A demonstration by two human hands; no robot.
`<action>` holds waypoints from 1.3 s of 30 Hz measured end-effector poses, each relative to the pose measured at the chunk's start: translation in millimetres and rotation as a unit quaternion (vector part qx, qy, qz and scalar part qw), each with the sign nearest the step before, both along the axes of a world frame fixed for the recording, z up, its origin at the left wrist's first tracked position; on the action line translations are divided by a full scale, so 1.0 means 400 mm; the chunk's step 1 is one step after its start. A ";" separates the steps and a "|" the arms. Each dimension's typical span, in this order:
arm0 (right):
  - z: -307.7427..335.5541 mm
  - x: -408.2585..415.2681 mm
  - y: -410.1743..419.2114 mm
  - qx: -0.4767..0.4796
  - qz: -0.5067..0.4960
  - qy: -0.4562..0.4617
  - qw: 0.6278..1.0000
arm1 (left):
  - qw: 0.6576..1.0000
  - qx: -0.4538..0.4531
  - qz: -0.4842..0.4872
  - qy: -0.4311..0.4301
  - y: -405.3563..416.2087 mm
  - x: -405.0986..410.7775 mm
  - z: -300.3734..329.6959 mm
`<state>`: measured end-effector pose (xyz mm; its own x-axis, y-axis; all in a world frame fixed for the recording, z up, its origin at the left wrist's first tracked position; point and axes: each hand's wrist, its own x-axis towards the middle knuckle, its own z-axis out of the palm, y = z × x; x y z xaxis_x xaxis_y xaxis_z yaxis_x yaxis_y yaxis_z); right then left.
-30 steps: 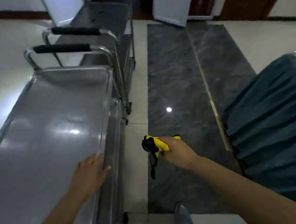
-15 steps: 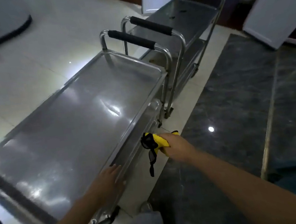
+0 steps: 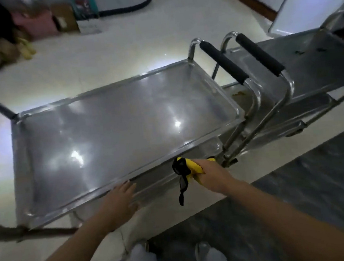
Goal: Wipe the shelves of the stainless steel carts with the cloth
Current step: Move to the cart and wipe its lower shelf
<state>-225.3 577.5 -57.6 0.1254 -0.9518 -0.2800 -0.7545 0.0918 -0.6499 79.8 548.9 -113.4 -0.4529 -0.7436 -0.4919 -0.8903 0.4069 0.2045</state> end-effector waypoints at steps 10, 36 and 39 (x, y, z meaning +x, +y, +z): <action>-0.091 -0.104 -0.050 0.055 0.100 0.000 0.993 | 0.983 0.019 0.179 0.035 0.164 -0.102 -0.043; -1.096 -0.053 -0.354 -0.208 0.202 0.206 0.935 | 0.911 -0.288 0.292 0.052 -0.243 -0.064 -0.995; -1.089 -0.100 -0.356 -0.187 0.170 0.192 0.948 | 0.917 -0.271 0.286 0.057 -0.230 -0.056 -0.993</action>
